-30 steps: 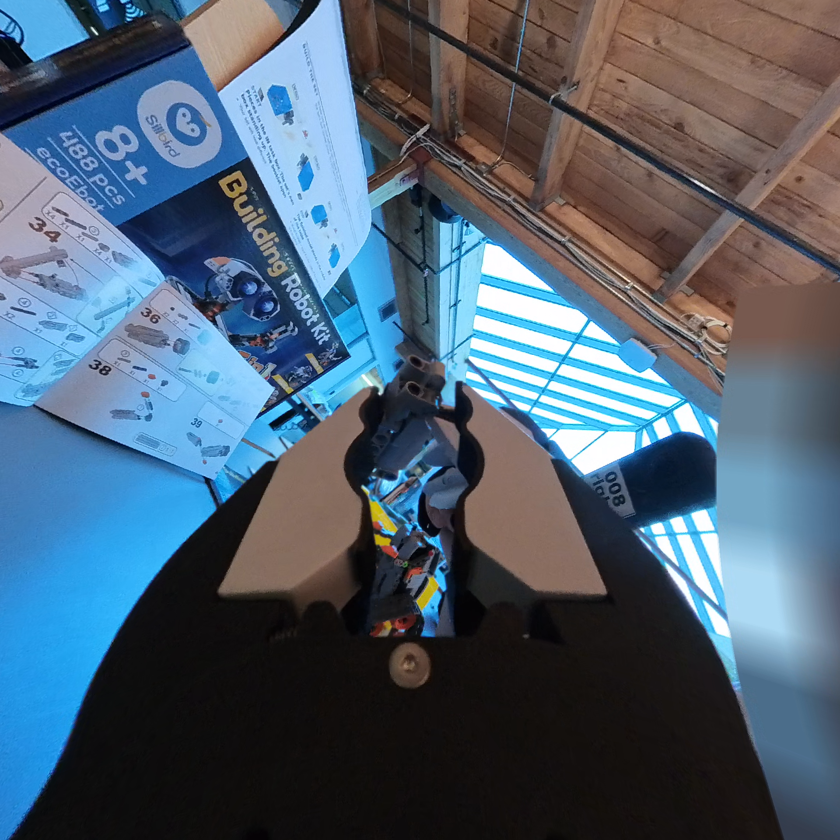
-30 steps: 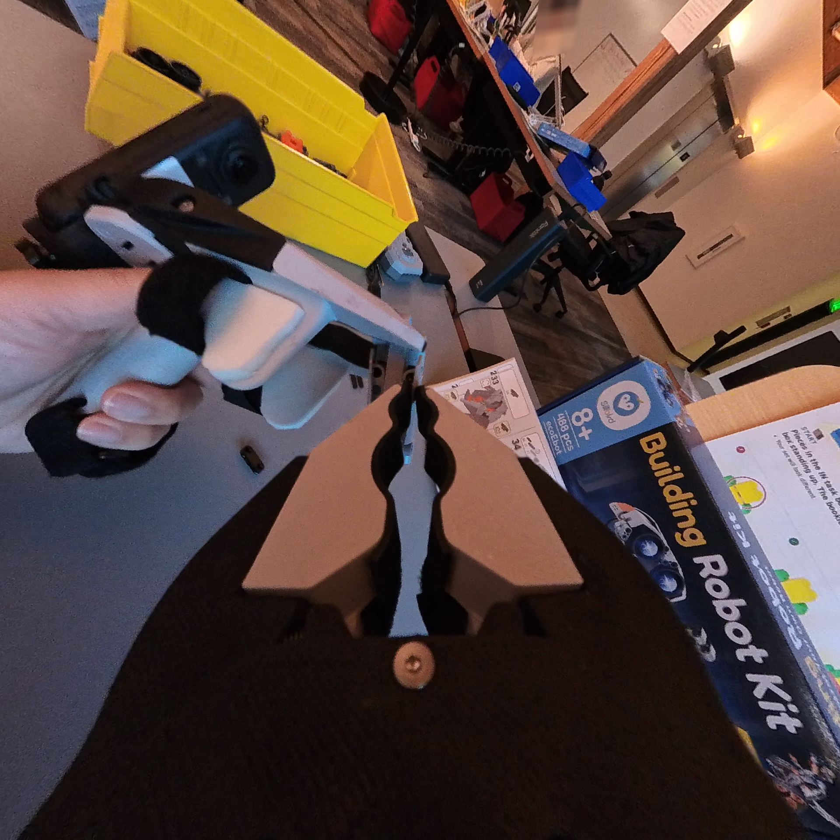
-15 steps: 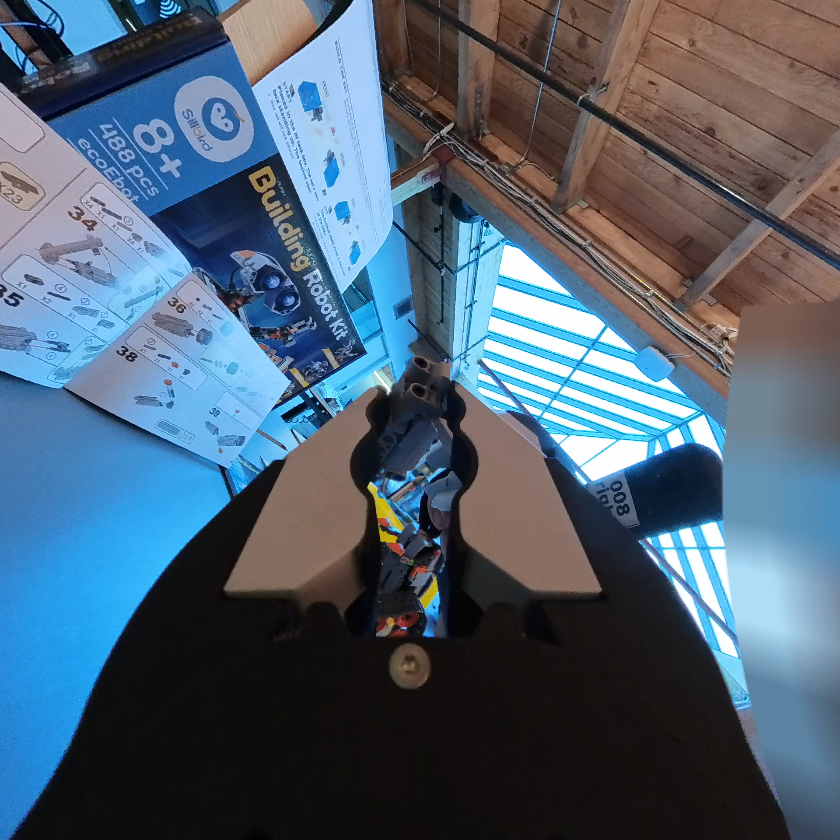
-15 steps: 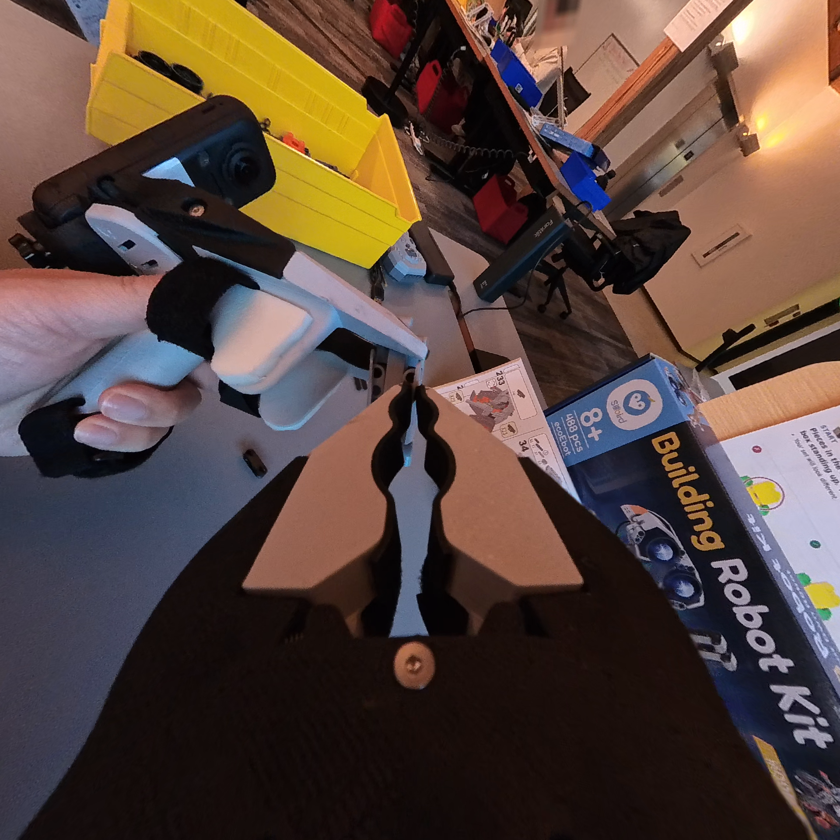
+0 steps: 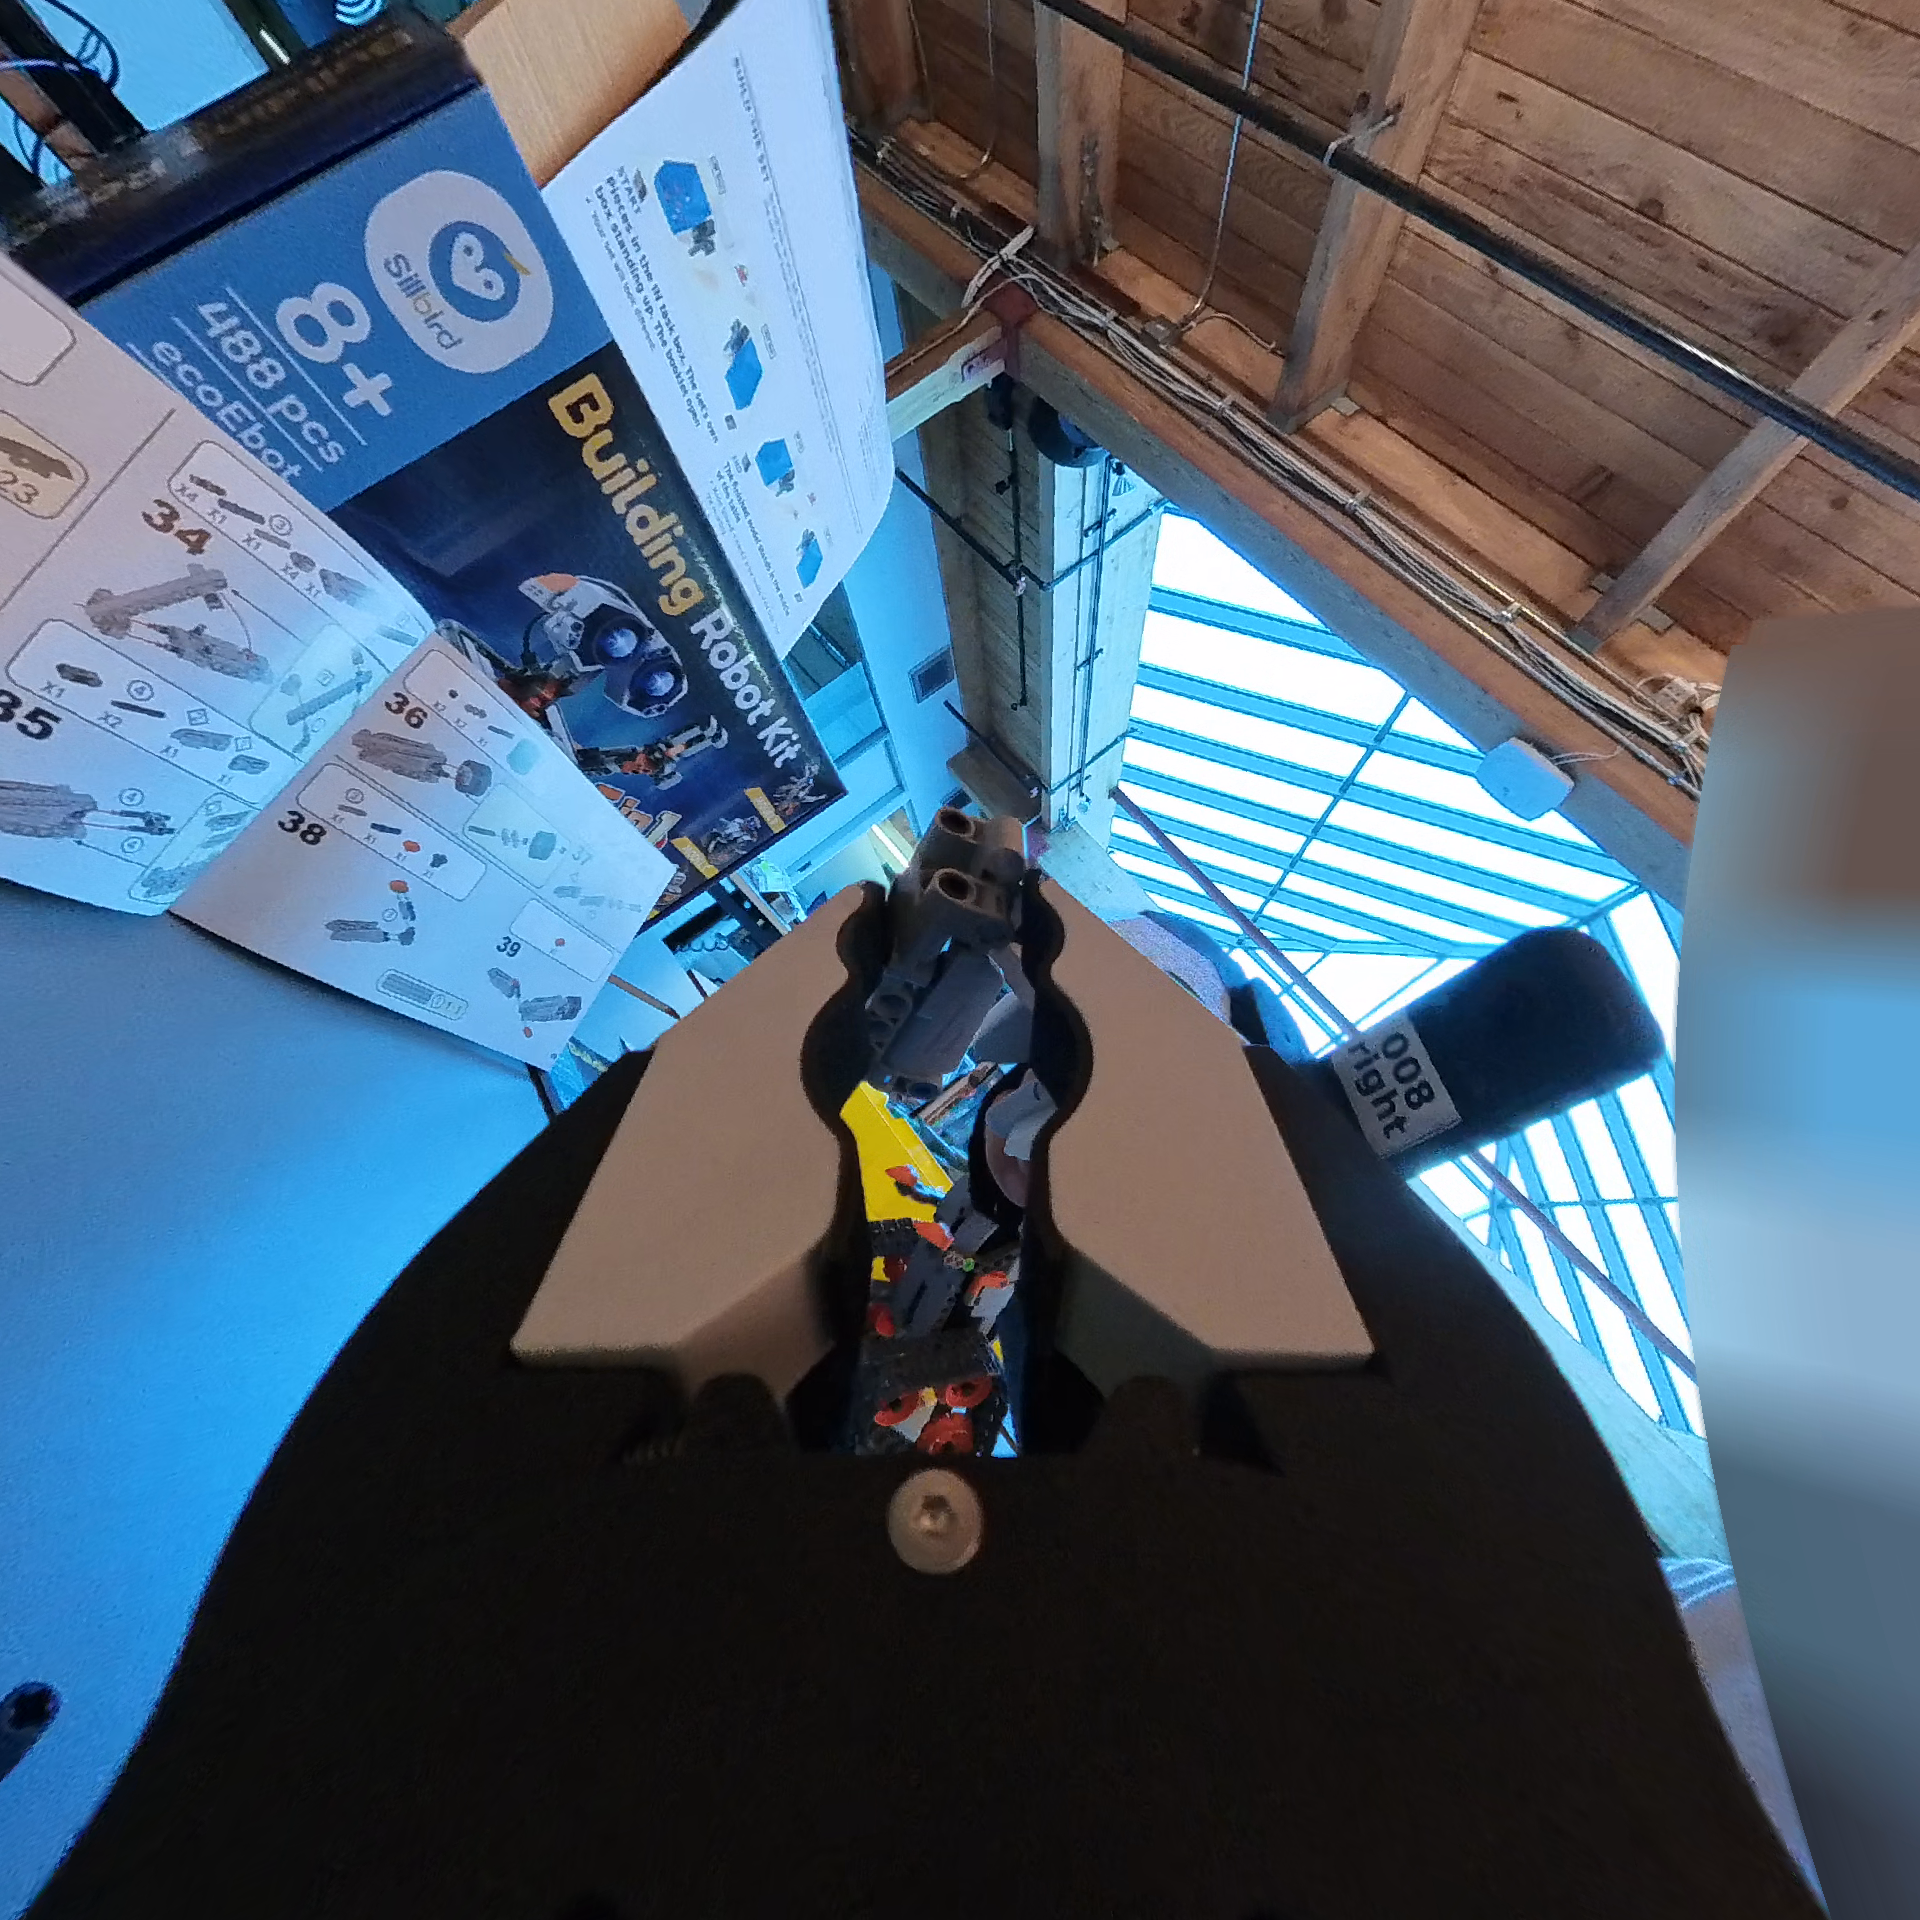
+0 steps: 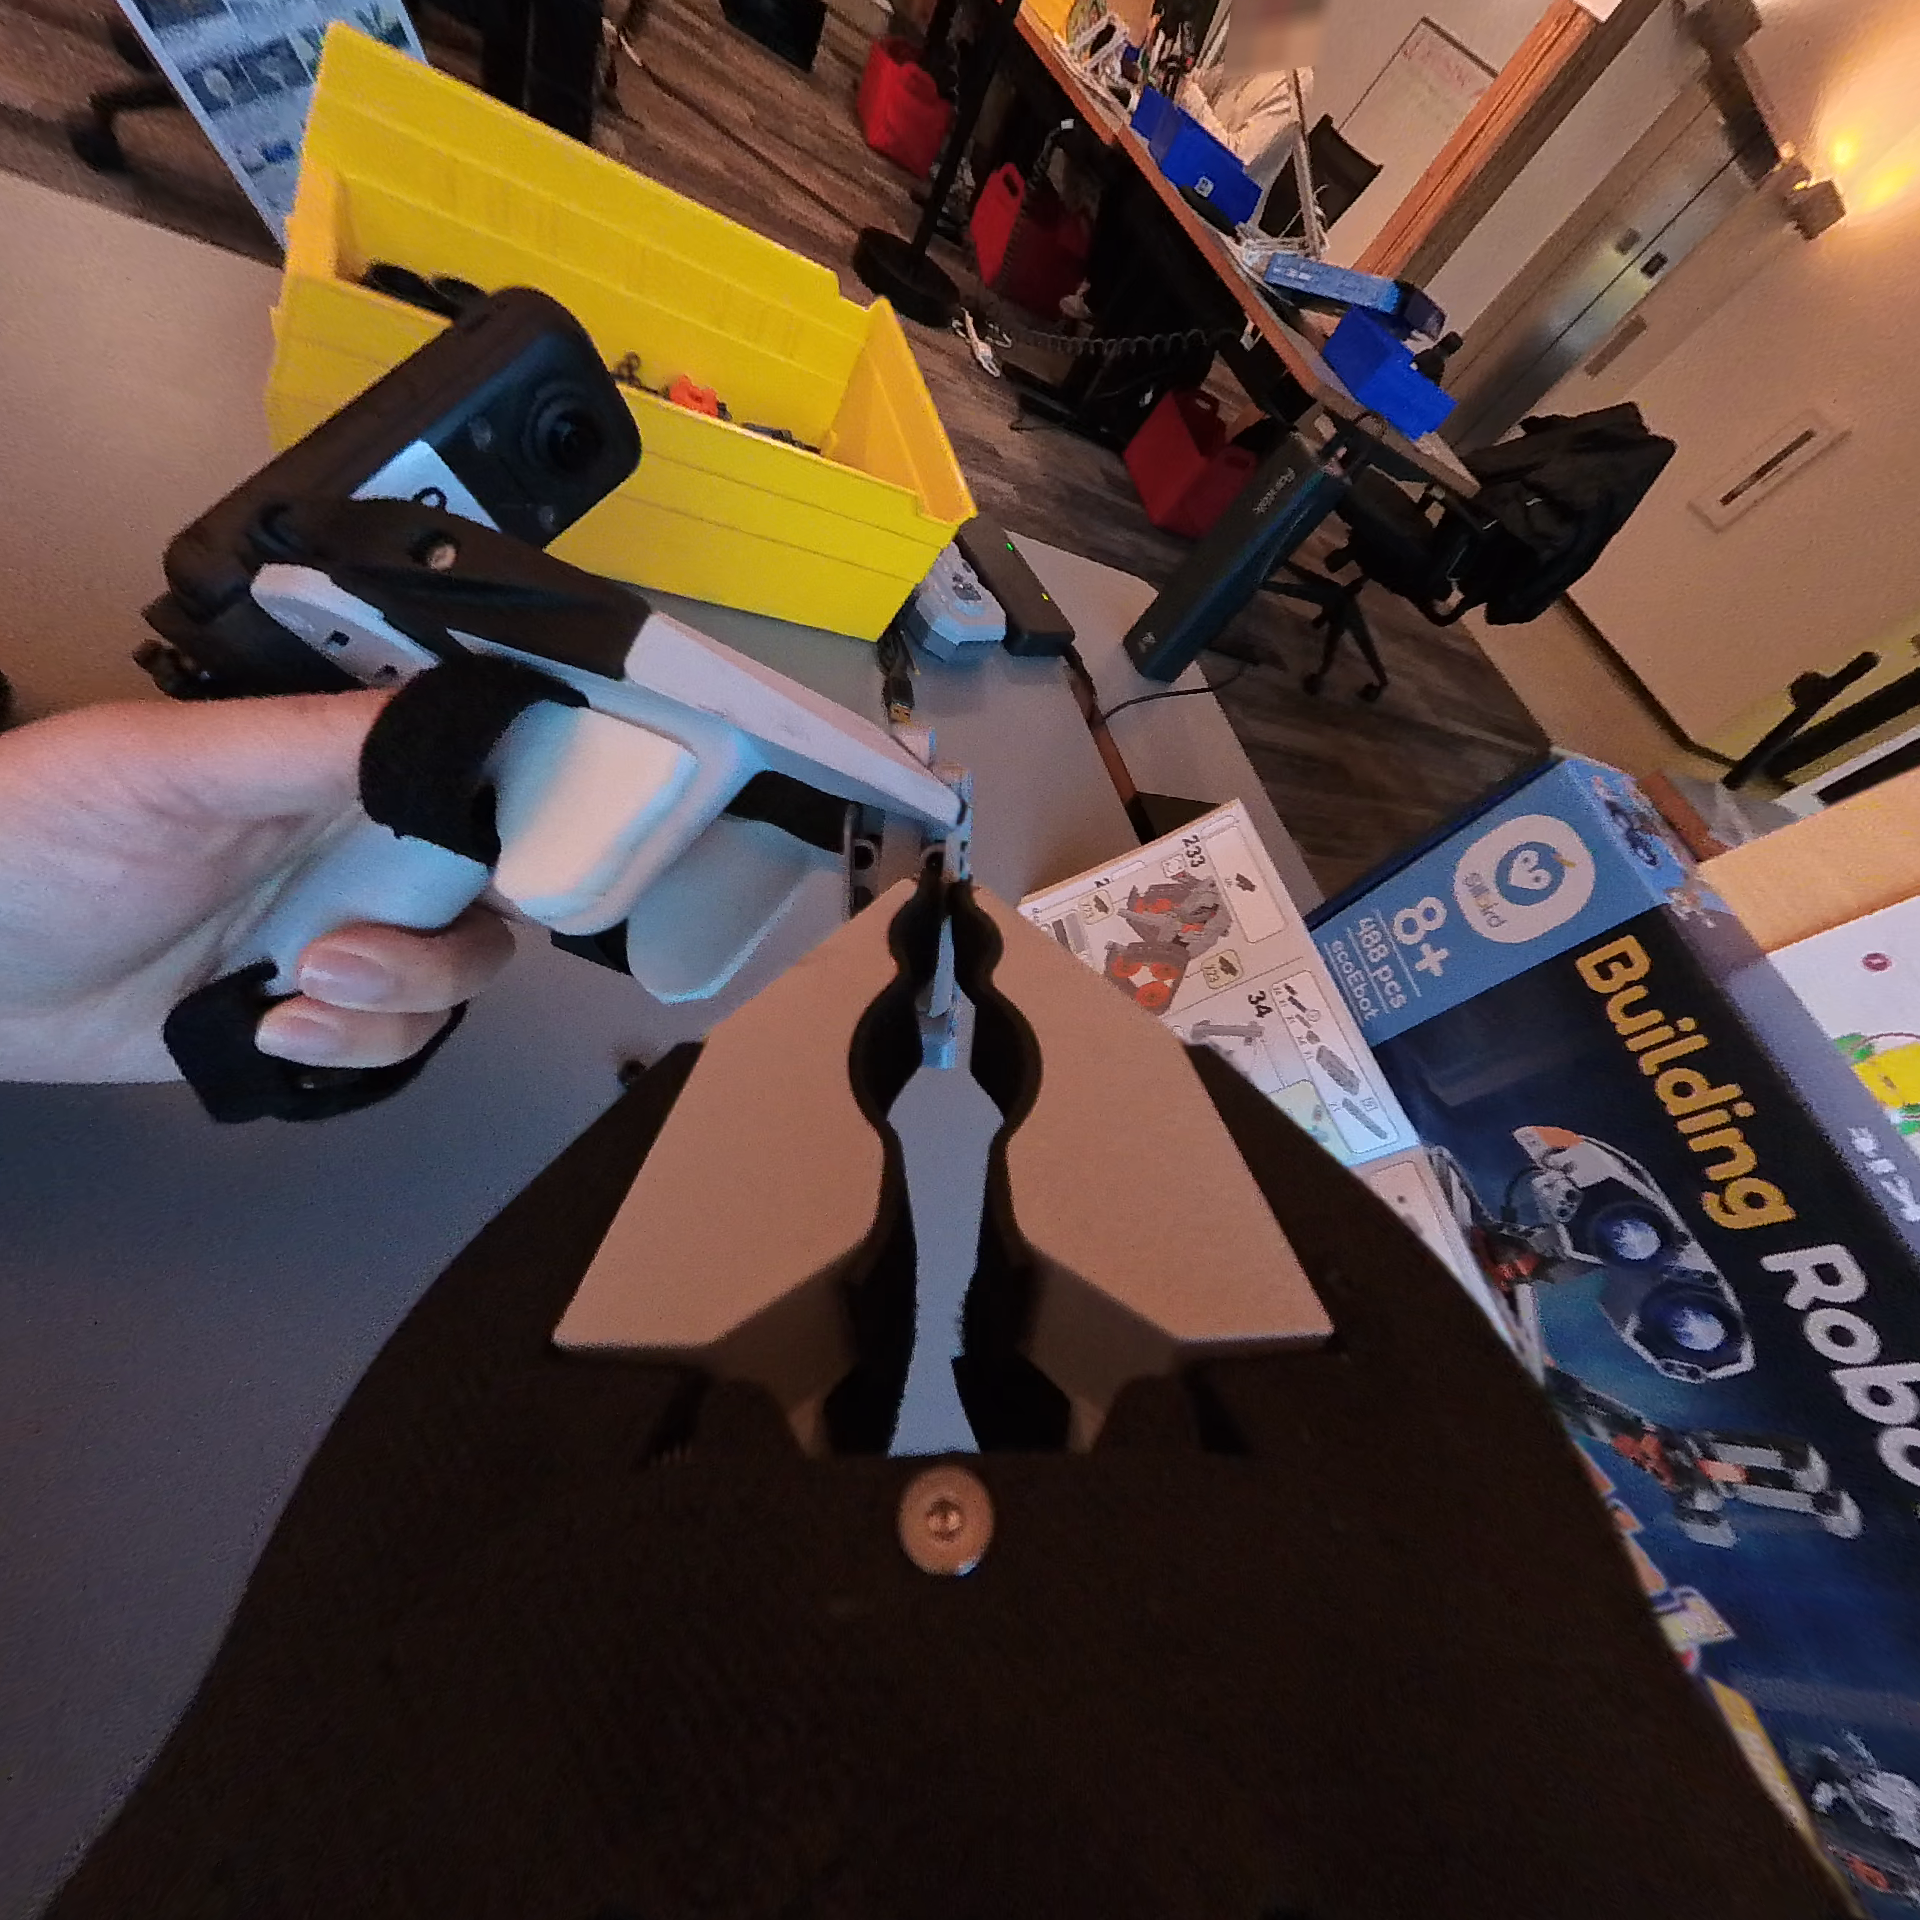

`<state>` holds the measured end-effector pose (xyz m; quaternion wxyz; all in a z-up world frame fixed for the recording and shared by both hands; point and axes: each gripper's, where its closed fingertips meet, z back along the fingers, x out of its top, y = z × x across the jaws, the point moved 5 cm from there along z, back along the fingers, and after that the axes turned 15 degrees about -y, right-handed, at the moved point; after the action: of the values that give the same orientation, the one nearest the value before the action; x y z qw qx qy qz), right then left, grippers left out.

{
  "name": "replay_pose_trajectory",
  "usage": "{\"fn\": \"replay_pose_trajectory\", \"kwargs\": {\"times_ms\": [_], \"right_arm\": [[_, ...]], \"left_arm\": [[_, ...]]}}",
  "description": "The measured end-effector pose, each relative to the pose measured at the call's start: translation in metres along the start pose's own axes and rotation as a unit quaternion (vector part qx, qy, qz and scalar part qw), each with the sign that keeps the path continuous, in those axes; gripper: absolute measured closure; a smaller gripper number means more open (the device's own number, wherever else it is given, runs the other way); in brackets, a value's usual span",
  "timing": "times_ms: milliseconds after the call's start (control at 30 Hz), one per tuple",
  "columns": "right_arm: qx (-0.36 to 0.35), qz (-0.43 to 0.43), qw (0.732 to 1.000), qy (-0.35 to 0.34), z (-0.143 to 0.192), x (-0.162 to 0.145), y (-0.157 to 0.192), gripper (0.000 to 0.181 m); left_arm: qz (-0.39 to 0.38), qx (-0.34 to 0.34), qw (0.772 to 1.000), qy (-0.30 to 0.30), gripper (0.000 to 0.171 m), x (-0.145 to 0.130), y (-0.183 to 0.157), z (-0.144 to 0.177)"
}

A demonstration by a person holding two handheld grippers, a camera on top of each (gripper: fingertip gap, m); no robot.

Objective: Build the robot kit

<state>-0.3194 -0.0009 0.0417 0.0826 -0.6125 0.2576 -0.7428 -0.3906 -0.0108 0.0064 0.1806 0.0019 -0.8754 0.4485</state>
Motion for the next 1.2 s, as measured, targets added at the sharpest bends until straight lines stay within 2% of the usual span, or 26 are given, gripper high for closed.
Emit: {"fn": "replay_pose_trajectory", "kwargs": {"times_ms": [200, 367, 567, 767, 1067, 1200], "right_arm": [[0.000, 0.010, 1.000, 0.009, -0.0002, -0.0019, 0.0004, 0.179], [0.010, -0.037, 0.999, 0.011, 0.0019, -0.0026, -0.0021, 0.179], [-0.002, -0.002, 1.000, 0.024, -0.0001, -0.0044, 0.0004, 0.180], [0.005, -0.012, 1.000, 0.005, -0.0037, -0.0092, 0.0015, 0.180], [0.036, -0.060, 0.998, 0.007, 0.0053, -0.0083, -0.0056, 0.180], [0.036, -0.052, 0.998, 0.010, 0.0037, -0.0096, -0.0044, 0.180]], "left_arm": [[-0.002, 0.004, 1.000, 0.013, 0.148, -0.0005, 0.0026, 0.0003], [-0.051, 0.008, 0.998, 0.026, 0.148, -0.0017, -0.0008, -0.0004], [-0.104, 0.027, 0.994, 0.031, 0.148, -0.0020, -0.0019, -0.0002], [-0.018, 0.027, 0.999, 0.021, 0.148, 0.0000, 0.0060, 0.0023], [-0.127, 0.031, 0.989, 0.065, 0.150, -0.0091, -0.0003, -0.0014], [-0.084, 0.029, 0.994, 0.057, 0.149, -0.0077, 0.0022, -0.0011]]}}
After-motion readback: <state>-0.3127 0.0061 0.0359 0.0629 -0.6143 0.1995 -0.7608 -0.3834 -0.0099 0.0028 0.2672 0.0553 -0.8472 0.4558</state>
